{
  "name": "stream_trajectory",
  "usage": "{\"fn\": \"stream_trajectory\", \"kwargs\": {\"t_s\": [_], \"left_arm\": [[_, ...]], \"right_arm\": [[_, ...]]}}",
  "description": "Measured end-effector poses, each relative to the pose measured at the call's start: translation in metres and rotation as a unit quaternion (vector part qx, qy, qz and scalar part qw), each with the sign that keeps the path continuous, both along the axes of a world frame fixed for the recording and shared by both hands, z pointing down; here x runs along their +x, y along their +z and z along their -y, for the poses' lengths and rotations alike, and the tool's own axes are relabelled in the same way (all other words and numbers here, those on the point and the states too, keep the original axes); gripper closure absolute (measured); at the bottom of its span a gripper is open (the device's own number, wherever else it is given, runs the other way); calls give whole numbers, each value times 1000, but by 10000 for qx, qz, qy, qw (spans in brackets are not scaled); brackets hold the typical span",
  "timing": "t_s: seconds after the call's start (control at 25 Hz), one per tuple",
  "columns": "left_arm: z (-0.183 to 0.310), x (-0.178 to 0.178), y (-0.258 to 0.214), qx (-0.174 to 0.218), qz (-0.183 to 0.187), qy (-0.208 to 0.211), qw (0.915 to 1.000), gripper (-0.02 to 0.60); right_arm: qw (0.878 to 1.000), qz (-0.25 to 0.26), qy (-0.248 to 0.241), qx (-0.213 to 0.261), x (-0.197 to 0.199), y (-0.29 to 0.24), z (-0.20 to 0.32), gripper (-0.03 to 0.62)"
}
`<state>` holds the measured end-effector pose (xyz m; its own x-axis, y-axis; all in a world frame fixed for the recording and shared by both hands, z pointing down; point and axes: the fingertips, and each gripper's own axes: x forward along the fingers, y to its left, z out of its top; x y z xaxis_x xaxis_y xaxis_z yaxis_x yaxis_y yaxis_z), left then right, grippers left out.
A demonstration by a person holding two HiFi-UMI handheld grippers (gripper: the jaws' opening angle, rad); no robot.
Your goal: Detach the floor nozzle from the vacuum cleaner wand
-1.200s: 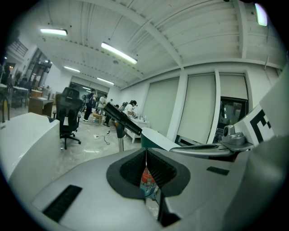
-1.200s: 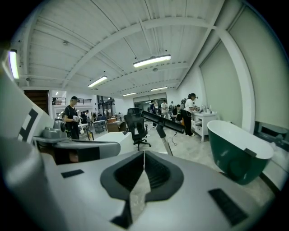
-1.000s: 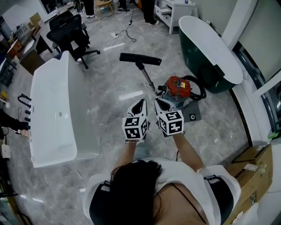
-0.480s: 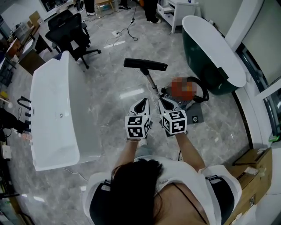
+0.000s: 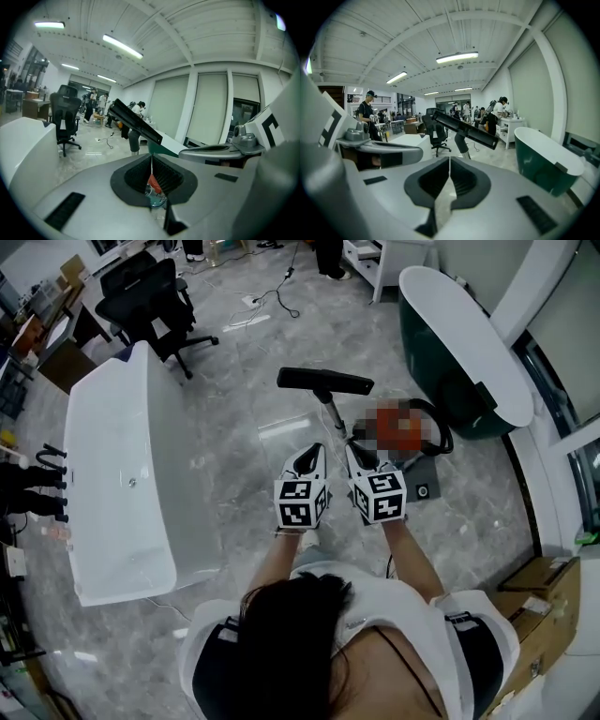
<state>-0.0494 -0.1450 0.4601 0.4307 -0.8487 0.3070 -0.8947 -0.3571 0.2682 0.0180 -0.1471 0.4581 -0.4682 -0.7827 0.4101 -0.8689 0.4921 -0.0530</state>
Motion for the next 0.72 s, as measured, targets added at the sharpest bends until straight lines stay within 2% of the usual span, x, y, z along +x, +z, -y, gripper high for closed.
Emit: {"fn": "stream_trajectory", "kwargs": {"t_s": [0.28,0.72], "left_arm": [[28,-12,8,-81,29,74,9999,572],[63,-11,8,-32,73,483,9988,572]], "right_arm": [[9999,-64,138,-35,-7,4,26,579],[9981,-116,595,133,0,-2,55,577]]}}
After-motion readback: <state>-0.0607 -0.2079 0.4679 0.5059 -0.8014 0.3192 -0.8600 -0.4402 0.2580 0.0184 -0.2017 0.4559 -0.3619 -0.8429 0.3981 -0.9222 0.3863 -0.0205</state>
